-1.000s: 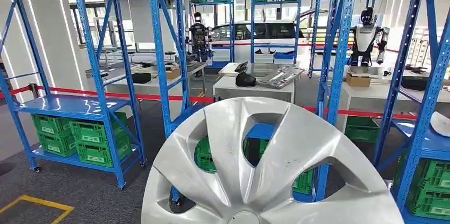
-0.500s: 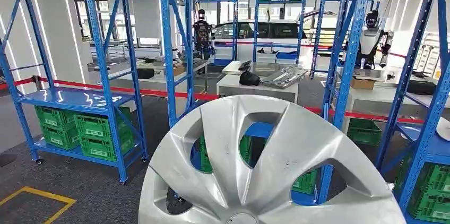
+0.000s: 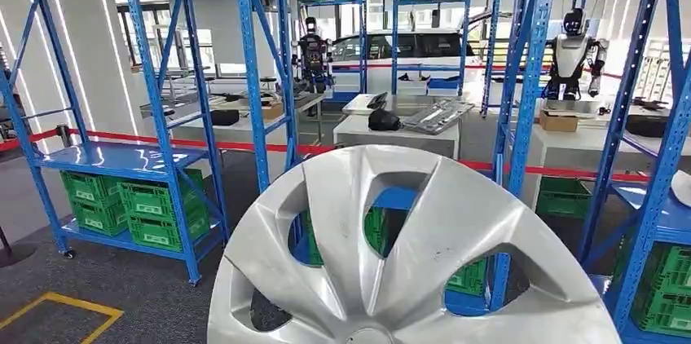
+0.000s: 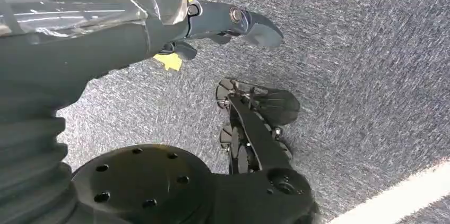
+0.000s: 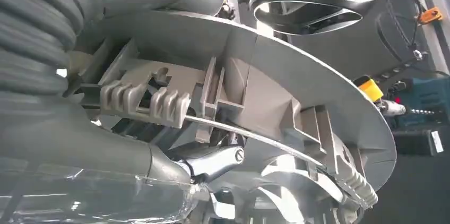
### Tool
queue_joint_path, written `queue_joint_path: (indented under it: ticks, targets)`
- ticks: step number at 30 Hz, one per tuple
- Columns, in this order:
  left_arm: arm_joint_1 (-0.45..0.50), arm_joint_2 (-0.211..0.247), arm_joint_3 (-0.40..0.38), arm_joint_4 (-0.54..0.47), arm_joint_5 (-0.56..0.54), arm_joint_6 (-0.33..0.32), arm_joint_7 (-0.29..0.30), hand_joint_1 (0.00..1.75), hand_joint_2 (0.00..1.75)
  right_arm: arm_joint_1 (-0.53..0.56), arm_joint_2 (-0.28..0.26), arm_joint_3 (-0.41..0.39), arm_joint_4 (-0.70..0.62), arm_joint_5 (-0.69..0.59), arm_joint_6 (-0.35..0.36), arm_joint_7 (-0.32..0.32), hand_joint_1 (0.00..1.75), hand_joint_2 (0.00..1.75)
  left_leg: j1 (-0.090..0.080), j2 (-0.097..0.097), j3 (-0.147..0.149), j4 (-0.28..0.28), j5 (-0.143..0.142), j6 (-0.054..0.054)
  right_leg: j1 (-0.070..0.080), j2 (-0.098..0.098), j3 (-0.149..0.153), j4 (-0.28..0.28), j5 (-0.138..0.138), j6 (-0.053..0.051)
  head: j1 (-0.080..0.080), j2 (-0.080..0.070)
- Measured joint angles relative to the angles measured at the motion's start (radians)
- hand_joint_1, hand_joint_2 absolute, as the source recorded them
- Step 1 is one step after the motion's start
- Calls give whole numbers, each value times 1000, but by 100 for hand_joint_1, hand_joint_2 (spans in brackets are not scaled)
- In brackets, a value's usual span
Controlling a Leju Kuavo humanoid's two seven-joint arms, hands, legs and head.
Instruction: Take the parts from the cabinet and place them on the table.
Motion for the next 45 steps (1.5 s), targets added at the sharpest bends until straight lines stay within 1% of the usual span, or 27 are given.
queue_joint_path:
  ticks: [1, 2, 6, 7, 8, 10, 12, 14, 16, 17, 18, 21, 22, 23, 26, 27, 28, 29, 31, 32, 33, 36, 38, 39, 42, 43, 45]
  targets:
    - [0, 2, 2, -3, 0, 3, 0, 0, 175, -1, 0, 0, 0, 0, 2, 0, 175, 175, -1, 8, 46, -87, 36, 6, 1, -1, 2, 0, 0, 0, 0, 0]
    - [-1, 5, 3, -7, 0, 6, 0, 0, 175, -1, 0, 0, 0, 1, 5, 0, 175, 175, -7, 22, 69, -133, 29, 9, 5, -1, 1, 0, 0, 2, 0, 0]
    - [5, 8, 11, -22, -2, 19, 4, 0, 175, -1, -2, 1, 0, 7, 8, 0, 175, 175, -16, 9, 64, -147, 33, 27, 10, -13, -5, -4, 4, 20, 0, 0]
    - [8, 8, 14, -31, -3, 23, 9, 0, 175, -1, -3, 1, 0, 8, 8, -1, 175, 175, -3, 9, 76, -161, 43, 37, 8, -13, -14, 5, -3, 24, 0, 0]
    - [9, 9, 17, -40, -6, 31, 11, 0, 175, -2, -4, 1, 0, 10, 9, -2, 175, 175, -5, 5, 76, -164, 48, 44, 9, -7, -27, 34, -23, 24, 2, 0]
    - [11, 12, 19, -53, -11, 34, 15, 0, 175, 0, -8, 2, 1, 11, 10, -3, 175, 175, -6, -3, 69, -164, 52, 50, 7, -2, -99, 189, -94, 16, 5, 0]
    - [16, 13, 23, -61, -12, 37, 16, 0, 175, 3, -11, 3, 5, 13, 10, -3, 175, 175, -8, -10, 66, -163, 53, 51, 5, 2, -165, 330, -134, 22, 5, 0]
    - [20, 13, 24, -67, -13, 42, 19, 0, 175, 4, -14, 3, 7, 13, 10, -3, 175, 175, -7, -21, 67, -161, 53, 50, 1, 2, -138, 276, -100, 39, 5, 0]
    - [22, 14, 29, -80, -17, 48, 22, 0, 175, 3, -14, 3, 7, 15, 10, -3, 175, 175, -7, -34, 67, -154, 51, 46, -6, 6, -39, 76, -23, 56, 6, 0]
    - [22, 14, 32, -84, -19, 48, 22, 0, 175, 2, -15, 4, 7, 16, 10, -3, 175, 175, -8, -39, 63, -150, 49, 40, -9, 21, -8, 9, -12, 54, 7, 0]
    - [23, 15, 32, -86, -21, 49, 23, 0, 175, 2, -14, 5, 6, 16, 10, -3, 175, 175, -14, -43, 57, -143, 45, 32, -5, 18, -2, 6, -9, 39, 6, 0]
    - [32, 19, 33, -94, -21, 51, 27, 0, 175, 2, -14, 5, 6, 18, 10, -3, 175, 175, -8, -44, 53, -145, 52, 17, 4, 16, -8, 8, -3, 20, 5, 0]
    - [34, 21, 33, -94, -21, 51, 29, 0, 175, 1, -13, 5, 6, 19, 10, -3, 175, 175, -5, -41, 50, -141, 45, 11, -9, 12, -6, 2, 2, 11, 5, 0]
    - [37, 21, 34, -99, -23, 52, 32, 0, 175, 1, -13, 5, 6, 20, 10, -3, 175, 175, -5, -26, 37, -116, 25, 5, -8, 10, -6, 2, 1, 8, 3, 0]
    - [37, 25, 40, -111, -26, 61, 35, 0, 175, 1, -10, 4, 6, 22, 10, -3, 175, 175, 1, -8, -65, 112, -87, -6, -5, 1, -7, 3, 1, 0, 0, 0]
    - [39, 25, 41, -113, -27, 63, 37, 0, 175, 3, -10, 5, 6, 24, 10, -3, 175, 175, 1, -6, -94, 175, -105, -8, -4, -4, -7, 3, 1, 1, 0, 0]
    - [42, 26, 42, -117, -27, 64, 38, 0, 175, 3, -10, 5, 6, 25, 10, -2, 175, 175, 1, -5, -100, 188, -97, -9, -4, -7, -7, 3, 1, 1, -1, 0]
    - [46, 27, 42, -121, -29, 65, 39, 0, 175, 3, -10, 5, 6, 25, 10, -2, 175, 175, 2, -5, -80, 146, -68, -7, -4, -10, -6, 3, 1, 1, 0, 0]
    - [50, 33, 44, -132, -38, 69, 42, 0, 175, 2, -8, 5, 6, 25, 8, -2, 175, 175, 1, 4, 12, -29, 14, -3, -4, -15, -3, 3, 1, 2, -1, 0]
    - [50, 34, 47, -137, -43, 72, 43, 0, 175, 1, -8, 5, 6, 26, 7, -2, 175, 175, 0, 24, 60, -116, 40, 2, -1, -16, -2, 3, 1, 2, -1, 0]
    - [48, 37, 49, -143, -45, 74, 46, 0, 175, 1, -8, 4, 5, 27, 7, -3, 175, 175, -10, 32, 68, -141, 24, 4, 9, -19, -5, 5, -1, 7, -1, 0]
    - [53, 41, 53, -152, -52, 81, 50, 0, 175, 3, -8, 5, 5, 31, 5, -3, 175, 175, -15, 17, 59, -138, 28, 19, 5, -30, -6, 0, 3, 20, 1, 0]
    - [57, 41, 57, -159, -55, 82, 51, 0, 175, 3, -8, 5, 3, 31, 4, -3, 175, 175, -5, 11, 72, -154, 42, 38, 3, -24, -15, 12, -8, 30, 2, 0]
    - [57, 42, 57, -165, -56, 82, 52, 0, 175, 2, -8, 5, 1, 32, 4, -3, 175, 175, -5, 8, 70, -155, 46, 44, 3, -11, -34, 52, -34, 26, 3, 0]
    - [58, 44, 60, -171, -62, 83, 53, 0, 175, 9, -9, 5, 1, 36, 2, -3, 175, 175, -8, -7, 65, -154, 48, 47, 2, 0, -148, 301, -131, 18, 5, 0]
    - [59, 44, 61, -172, -63, 83, 55, 0, 175, 11, -9, 5, 1, 36, 1, -3, 175, 175, -9, -11, 64, -154, 48, 47, 2, 0, -165, 335, -135, 23, 5, 0]
    - [64, 45, 66, -178, -66, 83, 56, 0, 175, 13, -10, 5, 1, 38, -1, -3, 175, 175, -9, -23, 66, -153, 48, 47, 2, 0, -126, 251, -89, 39, 6, 0]
